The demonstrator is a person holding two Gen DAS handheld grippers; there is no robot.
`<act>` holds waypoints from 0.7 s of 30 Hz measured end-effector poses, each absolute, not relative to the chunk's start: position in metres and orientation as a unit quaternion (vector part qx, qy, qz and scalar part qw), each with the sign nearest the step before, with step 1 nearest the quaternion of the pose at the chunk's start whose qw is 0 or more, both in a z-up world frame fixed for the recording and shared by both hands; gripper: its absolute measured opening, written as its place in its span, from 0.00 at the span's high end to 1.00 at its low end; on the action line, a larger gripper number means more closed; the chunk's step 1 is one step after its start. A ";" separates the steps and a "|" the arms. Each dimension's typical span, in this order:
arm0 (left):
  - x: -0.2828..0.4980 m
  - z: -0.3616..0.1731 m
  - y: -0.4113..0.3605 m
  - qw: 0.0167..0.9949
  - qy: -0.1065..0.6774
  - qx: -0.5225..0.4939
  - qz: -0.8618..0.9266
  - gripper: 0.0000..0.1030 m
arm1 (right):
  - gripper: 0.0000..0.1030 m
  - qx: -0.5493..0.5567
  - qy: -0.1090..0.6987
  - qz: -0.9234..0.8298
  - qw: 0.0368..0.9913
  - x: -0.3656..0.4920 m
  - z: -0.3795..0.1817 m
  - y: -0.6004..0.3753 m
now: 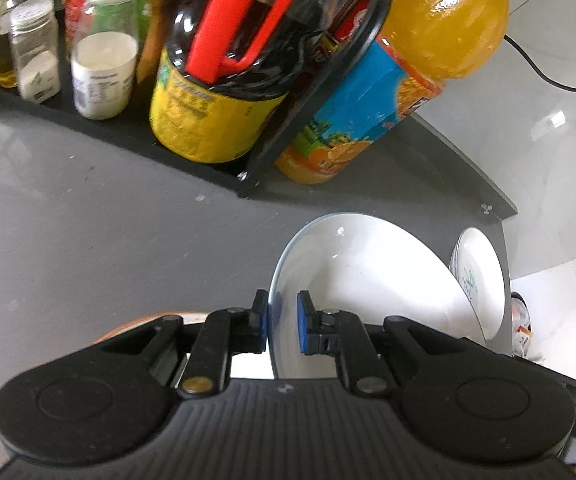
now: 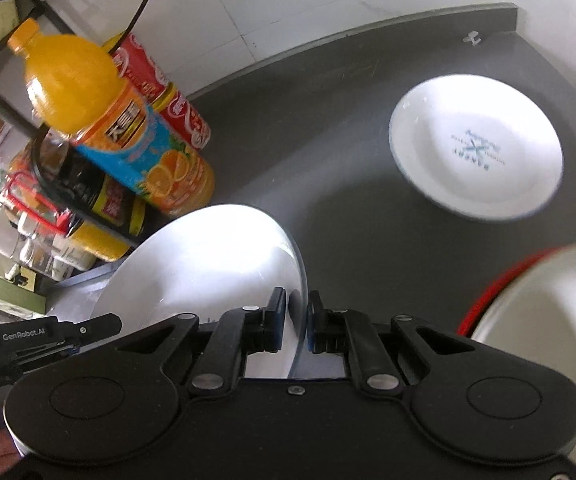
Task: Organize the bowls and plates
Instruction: 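Carry the 'Sweet' plate with both grippers and lower it onto the orange-rimmed plate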
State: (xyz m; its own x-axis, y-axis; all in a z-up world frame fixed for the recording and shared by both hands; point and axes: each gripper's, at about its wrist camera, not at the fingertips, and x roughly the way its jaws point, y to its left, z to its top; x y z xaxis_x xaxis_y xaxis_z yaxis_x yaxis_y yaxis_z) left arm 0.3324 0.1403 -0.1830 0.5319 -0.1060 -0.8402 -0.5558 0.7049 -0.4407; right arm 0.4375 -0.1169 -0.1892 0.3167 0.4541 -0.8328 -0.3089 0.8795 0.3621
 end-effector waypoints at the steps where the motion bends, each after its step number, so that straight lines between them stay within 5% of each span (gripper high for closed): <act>1: 0.329 -0.183 0.141 0.799 0.464 -0.356 0.139 0.88 | 0.89 0.069 0.534 0.236 0.809 0.432 -0.189 -0.117; 21: 0.252 -0.195 0.153 0.801 0.482 -0.335 0.117 0.88 | 0.89 0.080 0.535 0.214 0.813 0.341 -0.198 -0.106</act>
